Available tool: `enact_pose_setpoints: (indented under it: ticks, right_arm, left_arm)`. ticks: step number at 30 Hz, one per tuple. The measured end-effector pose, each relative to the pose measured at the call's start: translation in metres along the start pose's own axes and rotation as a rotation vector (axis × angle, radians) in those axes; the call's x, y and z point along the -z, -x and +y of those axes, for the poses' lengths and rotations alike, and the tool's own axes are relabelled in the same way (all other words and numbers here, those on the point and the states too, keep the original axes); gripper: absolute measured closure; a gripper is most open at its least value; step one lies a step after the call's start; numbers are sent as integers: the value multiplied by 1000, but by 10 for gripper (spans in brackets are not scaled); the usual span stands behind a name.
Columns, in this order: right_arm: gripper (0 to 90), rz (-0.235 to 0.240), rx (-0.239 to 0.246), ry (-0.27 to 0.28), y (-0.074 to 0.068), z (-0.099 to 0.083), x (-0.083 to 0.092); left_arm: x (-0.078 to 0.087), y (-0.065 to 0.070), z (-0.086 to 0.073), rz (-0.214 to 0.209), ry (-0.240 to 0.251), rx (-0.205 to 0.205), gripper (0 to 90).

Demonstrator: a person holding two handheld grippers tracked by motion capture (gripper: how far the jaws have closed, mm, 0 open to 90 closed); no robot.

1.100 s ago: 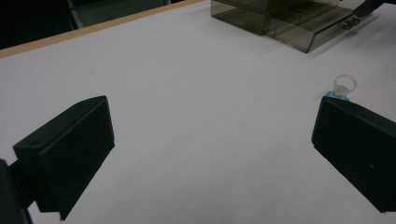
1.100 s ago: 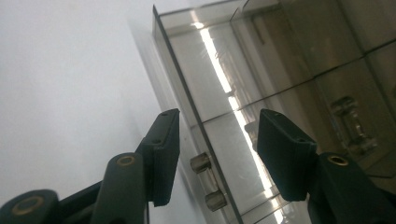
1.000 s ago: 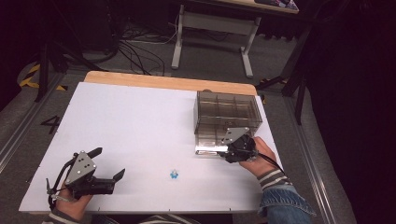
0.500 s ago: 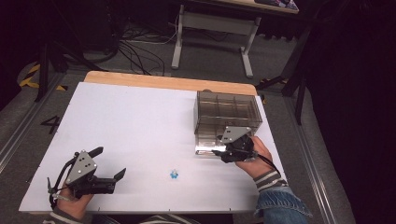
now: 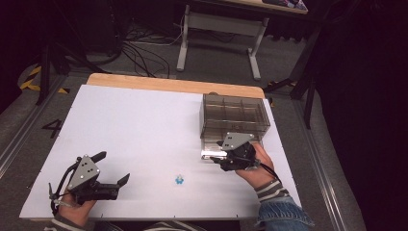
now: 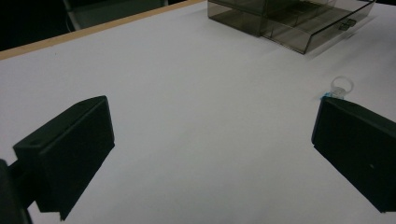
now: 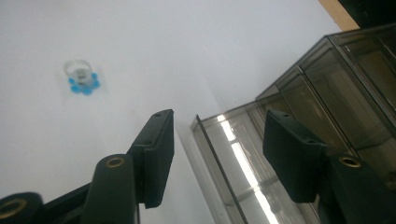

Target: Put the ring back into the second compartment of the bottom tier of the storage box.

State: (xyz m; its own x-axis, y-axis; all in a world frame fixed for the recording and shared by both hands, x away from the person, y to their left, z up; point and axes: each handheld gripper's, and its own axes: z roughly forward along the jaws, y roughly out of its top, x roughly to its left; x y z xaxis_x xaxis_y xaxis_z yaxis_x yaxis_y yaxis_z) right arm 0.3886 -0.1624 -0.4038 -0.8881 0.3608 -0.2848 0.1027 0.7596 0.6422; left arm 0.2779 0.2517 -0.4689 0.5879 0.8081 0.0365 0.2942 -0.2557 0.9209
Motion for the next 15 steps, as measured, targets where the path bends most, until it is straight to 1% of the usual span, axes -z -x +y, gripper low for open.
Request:
enact_pose_setpoints:
  ticks: [3,4,5,10,14,15]
  right_arm:
    - [438,9,-5,16,-4,2,-1]
    - [438,19,2,22,-5,3,-1]
    - [437,21,-3,31,-9,5,-2]
    - [436,30,-9,47,-14,10,-3]
    - [435,39,-21,61,-19,13,-4]
    - [435,40,-33,80,-21,12,-4]
  left_arm:
    - [0,0,0,-1,1,1,0]
    - [0,0,0,0,0,-1,0]
    - [0,0,0,-2,0,-1,0]
    - [0,0,0,-2,-2,-1,0]
    - [0,0,0,-3,-2,0,0]
    - [0,0,0,-3,-2,0,0]
